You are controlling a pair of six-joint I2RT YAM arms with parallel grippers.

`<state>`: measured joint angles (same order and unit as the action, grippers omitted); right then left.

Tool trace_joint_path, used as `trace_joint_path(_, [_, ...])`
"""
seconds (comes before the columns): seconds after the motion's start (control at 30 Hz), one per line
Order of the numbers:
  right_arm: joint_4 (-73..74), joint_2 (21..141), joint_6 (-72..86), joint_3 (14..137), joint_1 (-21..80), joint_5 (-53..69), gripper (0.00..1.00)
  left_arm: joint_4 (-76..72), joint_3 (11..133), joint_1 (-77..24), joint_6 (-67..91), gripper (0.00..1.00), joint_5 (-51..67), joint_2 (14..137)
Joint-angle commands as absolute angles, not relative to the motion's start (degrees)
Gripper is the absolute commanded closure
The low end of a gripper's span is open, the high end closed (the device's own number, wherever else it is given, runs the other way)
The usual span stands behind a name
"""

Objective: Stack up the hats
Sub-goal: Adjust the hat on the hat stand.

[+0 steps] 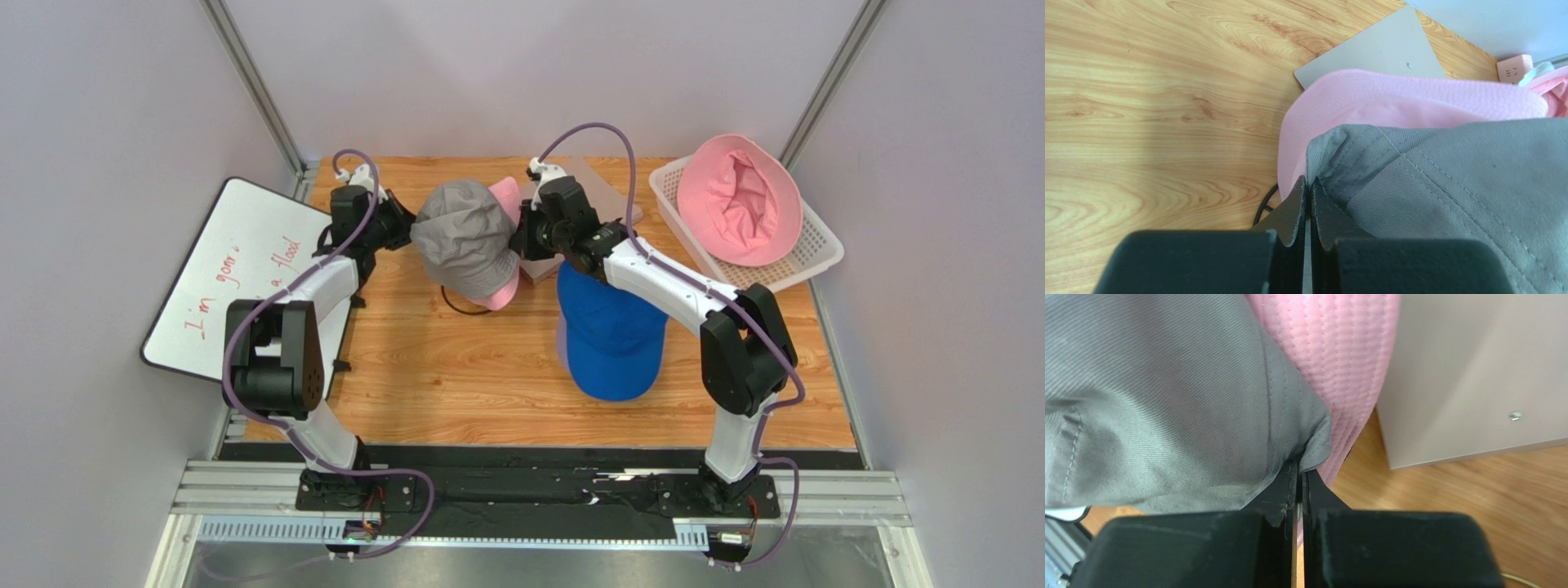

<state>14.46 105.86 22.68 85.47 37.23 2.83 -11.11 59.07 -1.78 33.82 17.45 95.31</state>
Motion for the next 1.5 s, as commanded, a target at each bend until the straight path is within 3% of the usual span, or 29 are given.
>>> trace_joint_path(0.0, [21.2, 105.2, 24.6, 82.2, 40.3, 6.0, 1.0, -6.9, 62.0, -1.3, 30.8, 1.0, 14.5, 99.0])
trace_joint_path(0.3, [20.2, 100.5, 25.3, 79.4, 41.5, 8.8, 0.96, -11.7, 63.4, -1.2, 25.5, 1.0, 25.0, 101.3])
trace_joint_path(0.33, [20.8, 99.9, 24.8, 79.7, 41.1, 8.7, 0.93, -11.4, 63.5, -1.2, 24.9, 1.0, 26.0, 101.3])
trace_joint_path(0.37, [21.5, 99.0, 24.3, 80.4, 41.0, 8.9, 0.81, -11.5, 63.6, -1.2, 24.2, 1.0, 27.0, 101.3])
trace_joint_path(0.47, [22.8, 95.8, 22.6, 80.8, 40.1, 10.0, 0.59, -12.0, 63.4, -1.2, 21.8, 1.0, 30.4, 100.5])
trace_joint_path(0.57, [22.9, 92.5, 21.8, 80.5, 38.9, 11.8, 0.48, -11.1, 63.7, -1.2, 20.0, 1.0, 32.3, 99.9])
trace_joint_path(0.83, [20.0, 88.1, 22.8, 82.6, 32.4, 20.3, 0.43, -10.2, 64.0, -1.2, 17.7, 1.0, 34.5, 99.0])
trace_joint_path(1.07, [12.0, 96.7, 25.7, 87.5, 28.7, 32.9, 0.39, -11.4, 63.4, -1.2, 18.9, 1.0, 34.6, 97.8])
trace_joint_path(1.47, [8.2, 107.8, 26.0, 94.8, 27.2, 35.2, 0.39, -11.5, 63.3, -1.2, 18.9, 1.0, 35.1, 96.9])
